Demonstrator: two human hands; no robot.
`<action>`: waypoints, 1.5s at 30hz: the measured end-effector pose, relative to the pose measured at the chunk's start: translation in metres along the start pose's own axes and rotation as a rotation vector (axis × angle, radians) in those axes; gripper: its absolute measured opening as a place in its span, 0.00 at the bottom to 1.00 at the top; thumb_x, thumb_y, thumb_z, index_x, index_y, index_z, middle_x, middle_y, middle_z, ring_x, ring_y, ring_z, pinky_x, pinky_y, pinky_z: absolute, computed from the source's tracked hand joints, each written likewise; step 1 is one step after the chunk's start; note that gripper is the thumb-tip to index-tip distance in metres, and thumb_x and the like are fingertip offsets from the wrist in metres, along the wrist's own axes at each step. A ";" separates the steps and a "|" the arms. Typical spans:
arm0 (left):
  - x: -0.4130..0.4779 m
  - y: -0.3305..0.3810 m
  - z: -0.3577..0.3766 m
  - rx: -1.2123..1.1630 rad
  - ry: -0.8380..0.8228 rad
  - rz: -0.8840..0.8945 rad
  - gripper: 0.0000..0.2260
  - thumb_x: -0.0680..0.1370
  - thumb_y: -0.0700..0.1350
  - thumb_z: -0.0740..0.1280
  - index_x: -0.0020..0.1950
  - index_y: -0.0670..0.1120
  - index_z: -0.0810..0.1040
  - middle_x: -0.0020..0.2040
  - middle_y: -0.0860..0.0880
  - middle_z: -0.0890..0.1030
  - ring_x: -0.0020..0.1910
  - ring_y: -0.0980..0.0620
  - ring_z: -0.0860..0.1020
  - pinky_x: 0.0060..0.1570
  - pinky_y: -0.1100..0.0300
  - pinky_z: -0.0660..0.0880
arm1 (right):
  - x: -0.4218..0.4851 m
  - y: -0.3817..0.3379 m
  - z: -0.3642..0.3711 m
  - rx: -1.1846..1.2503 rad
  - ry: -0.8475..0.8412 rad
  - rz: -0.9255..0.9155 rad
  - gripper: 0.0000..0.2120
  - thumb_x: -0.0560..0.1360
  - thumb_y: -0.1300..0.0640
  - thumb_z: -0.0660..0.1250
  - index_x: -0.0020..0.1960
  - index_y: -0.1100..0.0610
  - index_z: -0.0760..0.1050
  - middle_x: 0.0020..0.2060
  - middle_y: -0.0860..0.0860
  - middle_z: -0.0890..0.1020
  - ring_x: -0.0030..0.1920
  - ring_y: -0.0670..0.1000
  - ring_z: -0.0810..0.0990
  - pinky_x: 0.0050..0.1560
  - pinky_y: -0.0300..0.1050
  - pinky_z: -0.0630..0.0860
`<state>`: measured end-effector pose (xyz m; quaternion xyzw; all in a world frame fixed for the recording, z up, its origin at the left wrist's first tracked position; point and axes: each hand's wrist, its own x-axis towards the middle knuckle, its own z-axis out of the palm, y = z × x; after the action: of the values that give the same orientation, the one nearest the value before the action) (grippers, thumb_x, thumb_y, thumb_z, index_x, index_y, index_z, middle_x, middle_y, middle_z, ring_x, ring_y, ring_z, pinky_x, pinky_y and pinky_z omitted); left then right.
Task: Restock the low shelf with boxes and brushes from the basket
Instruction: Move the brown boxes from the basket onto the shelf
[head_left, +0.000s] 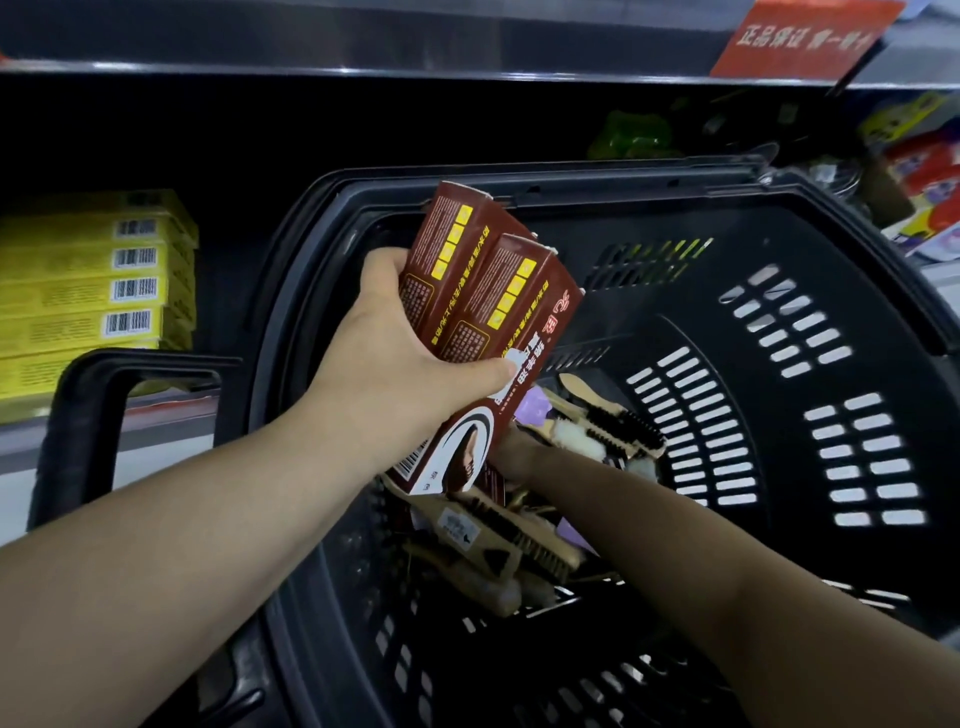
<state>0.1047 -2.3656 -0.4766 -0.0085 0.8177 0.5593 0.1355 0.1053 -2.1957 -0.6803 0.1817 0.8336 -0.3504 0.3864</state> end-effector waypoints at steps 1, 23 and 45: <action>0.000 0.000 0.000 0.002 -0.001 0.003 0.31 0.63 0.53 0.77 0.57 0.61 0.61 0.45 0.59 0.77 0.38 0.71 0.78 0.25 0.76 0.71 | -0.002 0.000 -0.002 -0.018 0.004 0.008 0.19 0.79 0.53 0.60 0.67 0.60 0.70 0.62 0.59 0.76 0.63 0.60 0.73 0.64 0.51 0.70; -0.005 0.043 0.016 -0.354 -0.080 -0.152 0.32 0.58 0.67 0.72 0.56 0.52 0.72 0.45 0.53 0.84 0.40 0.53 0.84 0.46 0.52 0.79 | -0.263 -0.043 -0.113 1.291 0.049 -0.225 0.21 0.73 0.45 0.57 0.50 0.59 0.80 0.48 0.61 0.83 0.44 0.59 0.83 0.46 0.55 0.81; -0.062 -0.057 -0.232 -0.271 0.199 -0.476 0.35 0.61 0.62 0.74 0.61 0.46 0.71 0.48 0.43 0.84 0.44 0.42 0.83 0.49 0.48 0.79 | -0.212 -0.275 0.027 0.754 -0.183 -0.206 0.14 0.77 0.52 0.64 0.40 0.58 0.83 0.38 0.56 0.85 0.34 0.53 0.85 0.37 0.46 0.82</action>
<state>0.1244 -2.6080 -0.4358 -0.2732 0.7198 0.6123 0.1797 0.0968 -2.4112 -0.4069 0.1945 0.6224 -0.6834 0.3282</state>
